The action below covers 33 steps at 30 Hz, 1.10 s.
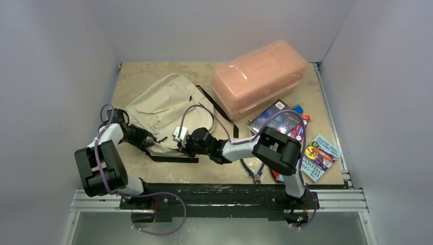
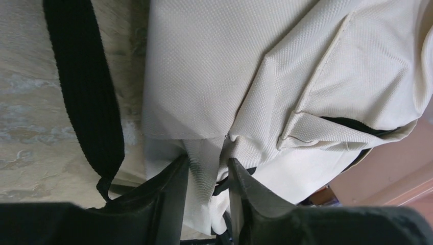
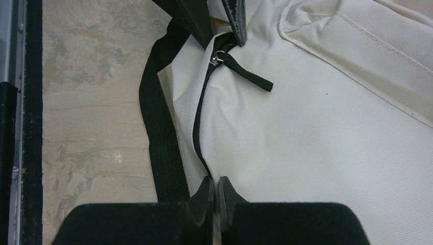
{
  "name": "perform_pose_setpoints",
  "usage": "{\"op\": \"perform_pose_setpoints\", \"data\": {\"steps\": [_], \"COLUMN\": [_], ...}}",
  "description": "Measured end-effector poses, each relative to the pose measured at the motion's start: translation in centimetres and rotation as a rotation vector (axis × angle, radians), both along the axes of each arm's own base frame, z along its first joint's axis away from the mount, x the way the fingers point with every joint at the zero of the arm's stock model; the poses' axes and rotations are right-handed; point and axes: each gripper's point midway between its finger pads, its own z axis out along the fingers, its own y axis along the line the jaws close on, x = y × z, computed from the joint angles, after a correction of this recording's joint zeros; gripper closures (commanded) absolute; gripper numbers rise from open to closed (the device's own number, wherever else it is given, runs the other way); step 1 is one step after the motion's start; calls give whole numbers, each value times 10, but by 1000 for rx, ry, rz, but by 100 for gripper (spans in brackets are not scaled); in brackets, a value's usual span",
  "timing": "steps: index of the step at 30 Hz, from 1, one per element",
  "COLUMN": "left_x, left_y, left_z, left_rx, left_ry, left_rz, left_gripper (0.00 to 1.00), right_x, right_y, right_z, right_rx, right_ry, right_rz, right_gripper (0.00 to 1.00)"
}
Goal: Pack the student bag
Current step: Adjust the student bag at the center of the board, then unzip the student bag at the center of the board.
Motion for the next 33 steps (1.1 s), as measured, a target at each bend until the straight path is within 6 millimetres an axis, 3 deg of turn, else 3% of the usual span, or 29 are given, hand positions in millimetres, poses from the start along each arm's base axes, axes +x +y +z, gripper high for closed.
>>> {"op": "perform_pose_setpoints", "data": {"steps": [2, 4, 5, 7, 9, 12, 17, 21, 24, 26, 28, 33], "left_x": [0, -1, -2, -4, -4, -5, -5, -5, -1, 3, 5, 11], "left_y": [2, 2, 2, 1, 0, -1, -1, -3, -3, -4, -6, -9], "left_z": [-1, -4, -6, -10, -13, -12, 0, 16, 30, 37, 44, 59], "left_rx": [1, -1, -3, -9, -15, -13, 35, 76, 106, 118, 122, 135], "left_ry": [1, 4, 9, 15, 18, 6, -99, -209, -284, -329, -370, -458], "left_rz": [8, 11, 10, 2, -7, -34, -90, -127, -155, -173, -194, -233], "left_gripper": [77, 96, 100, 100, 100, 100, 100, 100, 100, 100, 100, 100], "right_x": [1, 1, 1, -1, -7, -12, -3, 11, 23, 31, 37, 46], "right_y": [0, 0, 0, 0, 4, 19, 50, 55, 53, 53, 54, 52], "right_z": [0, 0, 1, 3, 10, 37, 101, 124, 118, 107, 92, 64], "right_rx": [0, -1, -1, 4, 27, 90, 208, 225, 191, 160, 118, 80], "right_ry": [-1, -1, -1, 11, 39, 83, 84, 3, -66, -102, -125, -130], "right_rz": [-4, -4, -2, 1, 22, 60, 95, 104, 127, 149, 180, 260], "right_gripper": [96, 84, 76, 64, 59, 52, 50, 51, 54, 63, 65, 54]}}
